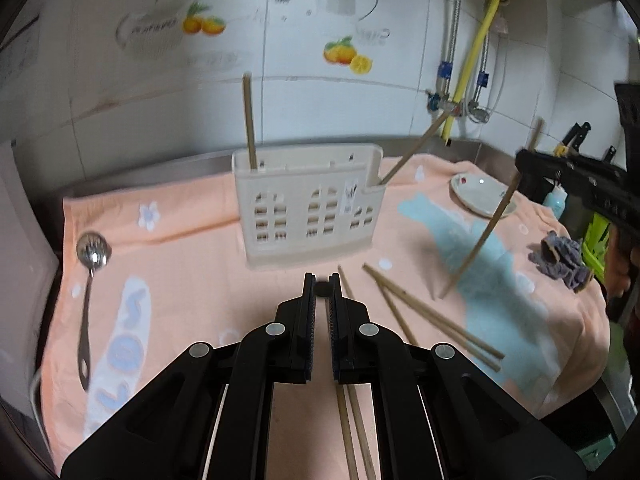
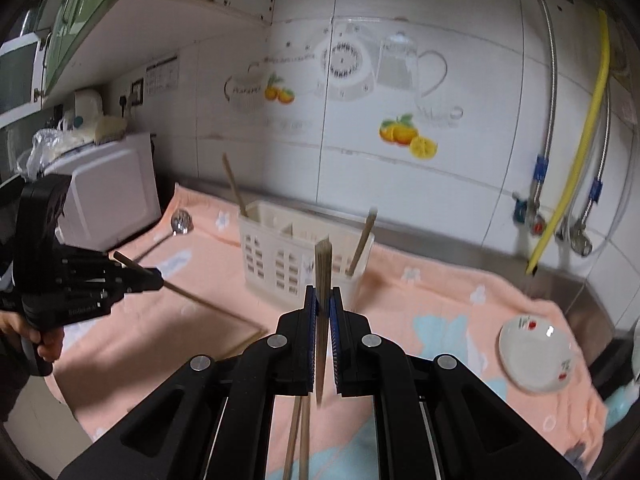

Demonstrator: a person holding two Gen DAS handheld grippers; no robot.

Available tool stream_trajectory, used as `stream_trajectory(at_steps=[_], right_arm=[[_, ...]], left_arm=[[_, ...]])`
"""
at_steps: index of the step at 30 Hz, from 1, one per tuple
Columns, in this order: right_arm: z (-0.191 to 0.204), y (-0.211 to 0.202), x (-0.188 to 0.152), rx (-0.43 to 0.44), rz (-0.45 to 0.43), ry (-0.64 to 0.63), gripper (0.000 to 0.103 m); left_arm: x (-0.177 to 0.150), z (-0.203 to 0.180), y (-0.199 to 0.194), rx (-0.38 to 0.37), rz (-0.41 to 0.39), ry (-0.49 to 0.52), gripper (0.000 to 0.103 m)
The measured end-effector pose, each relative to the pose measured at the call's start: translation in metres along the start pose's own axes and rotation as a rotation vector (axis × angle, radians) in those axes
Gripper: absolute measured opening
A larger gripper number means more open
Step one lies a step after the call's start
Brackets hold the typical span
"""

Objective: Organize utensils
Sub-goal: 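Lift the left tool's chopstick upright into the holder while the right tool inserts its own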

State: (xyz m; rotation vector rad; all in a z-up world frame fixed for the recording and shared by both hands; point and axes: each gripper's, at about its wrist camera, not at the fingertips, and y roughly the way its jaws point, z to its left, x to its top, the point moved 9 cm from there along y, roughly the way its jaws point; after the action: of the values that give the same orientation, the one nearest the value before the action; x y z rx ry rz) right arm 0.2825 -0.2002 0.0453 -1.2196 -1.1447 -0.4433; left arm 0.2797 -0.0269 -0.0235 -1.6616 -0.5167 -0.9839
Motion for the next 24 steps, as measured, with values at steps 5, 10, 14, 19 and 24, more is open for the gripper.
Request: stream_trajectory(at_steps=[5,10,14,19,24], right_arm=[[-0.006,0.0,0.042,0.018,-0.048,0.01,0.006],[-0.002,0.007,0.08,0.034,-0.103,0.01,0.006],[-0.005,0.014,0.106,0.048,-0.134,0.033,0.006],[-0.017,0.022,0.131,0.026,-0.184,0.064,0.006],[-0.033,0.039,0.143,-0.009,-0.215,0.109,0.006]], left_arm=[[0.033,-0.007,-0.013,-0.015,-0.044,0.032,0.005],[0.071,-0.013,-0.033,-0.006,-0.117,0.071,0.005],[0.108,-0.016,-0.054,0.016,-0.195,0.11,0.005],[0.142,-0.01,-0.061,0.071,-0.249,0.134,0.005],[0.153,0.0,-0.034,0.11,-0.202,0.148,0.005]])
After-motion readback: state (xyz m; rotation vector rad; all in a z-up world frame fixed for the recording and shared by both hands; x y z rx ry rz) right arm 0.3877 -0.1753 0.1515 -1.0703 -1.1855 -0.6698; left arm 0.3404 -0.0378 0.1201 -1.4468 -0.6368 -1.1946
